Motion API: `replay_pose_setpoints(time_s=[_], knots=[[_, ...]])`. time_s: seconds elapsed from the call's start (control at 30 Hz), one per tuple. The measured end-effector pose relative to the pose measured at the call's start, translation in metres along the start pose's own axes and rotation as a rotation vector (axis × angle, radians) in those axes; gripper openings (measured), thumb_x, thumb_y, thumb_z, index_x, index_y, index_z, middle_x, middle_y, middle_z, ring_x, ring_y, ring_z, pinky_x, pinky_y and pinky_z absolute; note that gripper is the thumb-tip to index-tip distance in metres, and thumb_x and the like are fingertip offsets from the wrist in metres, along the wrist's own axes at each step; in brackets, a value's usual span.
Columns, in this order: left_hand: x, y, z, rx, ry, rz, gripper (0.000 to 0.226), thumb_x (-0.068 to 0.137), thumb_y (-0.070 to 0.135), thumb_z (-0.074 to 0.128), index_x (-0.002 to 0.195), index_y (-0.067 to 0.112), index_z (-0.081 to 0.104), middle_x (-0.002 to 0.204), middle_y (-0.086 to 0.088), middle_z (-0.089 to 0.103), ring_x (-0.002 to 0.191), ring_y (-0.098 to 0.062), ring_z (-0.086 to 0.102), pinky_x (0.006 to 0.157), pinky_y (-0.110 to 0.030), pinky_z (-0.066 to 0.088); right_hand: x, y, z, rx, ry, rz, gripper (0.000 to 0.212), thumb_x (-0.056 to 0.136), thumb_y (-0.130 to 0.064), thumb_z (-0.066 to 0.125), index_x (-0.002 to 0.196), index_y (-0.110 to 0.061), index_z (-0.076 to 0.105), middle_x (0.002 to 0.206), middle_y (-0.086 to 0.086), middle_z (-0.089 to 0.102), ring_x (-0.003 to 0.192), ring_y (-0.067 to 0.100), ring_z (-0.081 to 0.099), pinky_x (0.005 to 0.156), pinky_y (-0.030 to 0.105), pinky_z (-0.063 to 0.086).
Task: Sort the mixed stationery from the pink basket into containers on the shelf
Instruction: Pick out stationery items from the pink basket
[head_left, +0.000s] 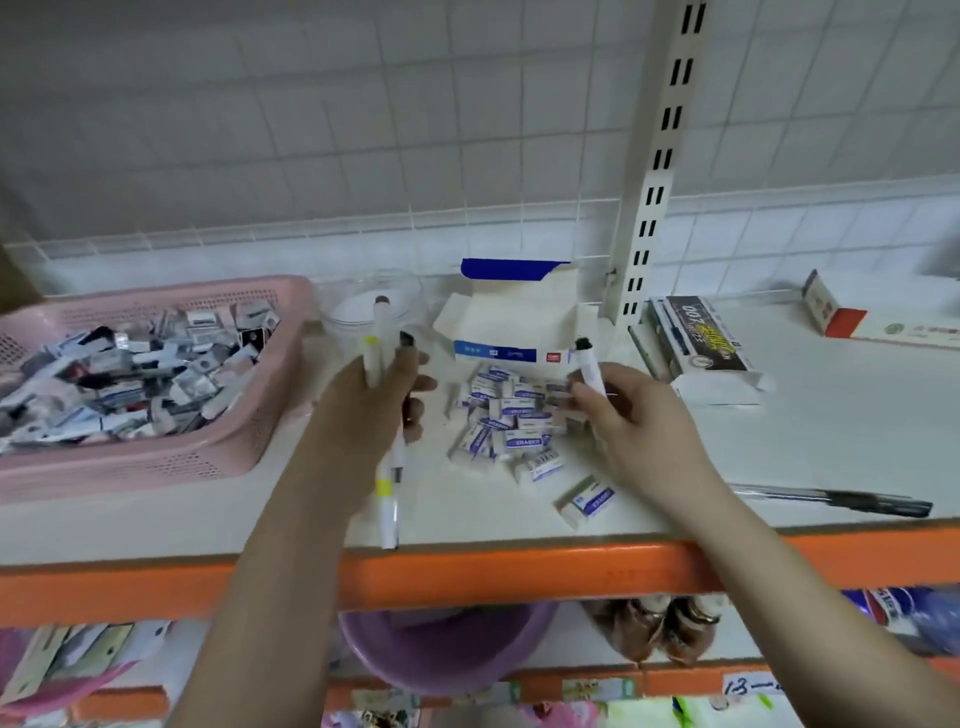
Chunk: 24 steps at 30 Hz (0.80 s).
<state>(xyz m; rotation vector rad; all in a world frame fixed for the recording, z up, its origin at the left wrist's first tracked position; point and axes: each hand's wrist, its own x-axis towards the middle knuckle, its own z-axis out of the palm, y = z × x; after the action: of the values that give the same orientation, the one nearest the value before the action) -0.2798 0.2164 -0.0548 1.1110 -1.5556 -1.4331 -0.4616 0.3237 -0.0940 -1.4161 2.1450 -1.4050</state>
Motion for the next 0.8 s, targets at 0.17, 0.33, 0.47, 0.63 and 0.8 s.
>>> replay_pose_setpoints(time_s=[0.17,0.33,0.47,0.63,0.8], knots=[[-0.006,0.038,0.094,-0.692,-0.286,-0.14,0.026,0.101,0.024,0.036,0.091,0.013,0.057,0.075,0.002,0.073,0.07,-0.006,0.069,0.06,-0.016,0.052,-0.017,-0.028,-0.044,0.377,-0.063,0.162,0.016,0.091,-0.033,0.057,0.082,-0.021,0.064,0.066,0.012,0.057,0.05,0.007,0.047,0.055,0.024,0.043],[-0.04,0.039,0.191,-0.564,-0.297,-0.086,0.021,0.098,0.031,0.047,0.098,0.02,0.064,0.088,0.006,0.071,0.08,-0.003,0.068,0.072,-0.019,0.056,-0.051,0.002,-0.114,0.398,-0.01,0.237,0.023,0.089,-0.025,0.062,0.075,-0.008,0.066,0.051,-0.008,0.055,0.045,0.01,0.039,0.045,0.019,0.034],[-0.067,0.027,0.225,-0.186,-0.207,0.041,0.016,0.098,0.031,0.047,0.095,0.021,0.059,0.075,0.007,0.069,0.057,-0.003,0.063,0.051,-0.019,0.051,-0.041,0.059,-0.181,-0.172,-0.033,0.24,0.037,0.088,-0.035,0.063,0.072,-0.002,0.064,0.051,0.001,0.041,0.046,0.012,0.033,0.047,0.024,0.025],[-0.104,0.005,0.251,0.163,-0.186,-0.037,0.033,0.097,0.045,0.042,0.087,0.017,0.056,0.069,-0.002,0.056,0.046,-0.011,0.039,0.043,-0.021,0.032,-0.031,0.088,-0.203,-0.545,-0.42,0.14,0.04,0.091,-0.042,0.057,0.058,-0.025,0.042,0.055,-0.003,0.041,0.053,0.012,0.04,0.049,0.025,0.028],[-0.135,0.017,0.308,-0.474,-0.076,-0.315,0.029,0.102,0.031,0.032,0.085,0.015,0.049,0.072,-0.001,0.039,0.043,-0.008,0.038,0.04,-0.017,0.033,-0.062,0.087,-0.261,0.055,-0.263,0.216,0.032,0.097,-0.035,0.046,0.102,-0.006,0.058,0.09,0.011,0.062,0.07,0.018,0.052,0.066,0.029,0.043]])
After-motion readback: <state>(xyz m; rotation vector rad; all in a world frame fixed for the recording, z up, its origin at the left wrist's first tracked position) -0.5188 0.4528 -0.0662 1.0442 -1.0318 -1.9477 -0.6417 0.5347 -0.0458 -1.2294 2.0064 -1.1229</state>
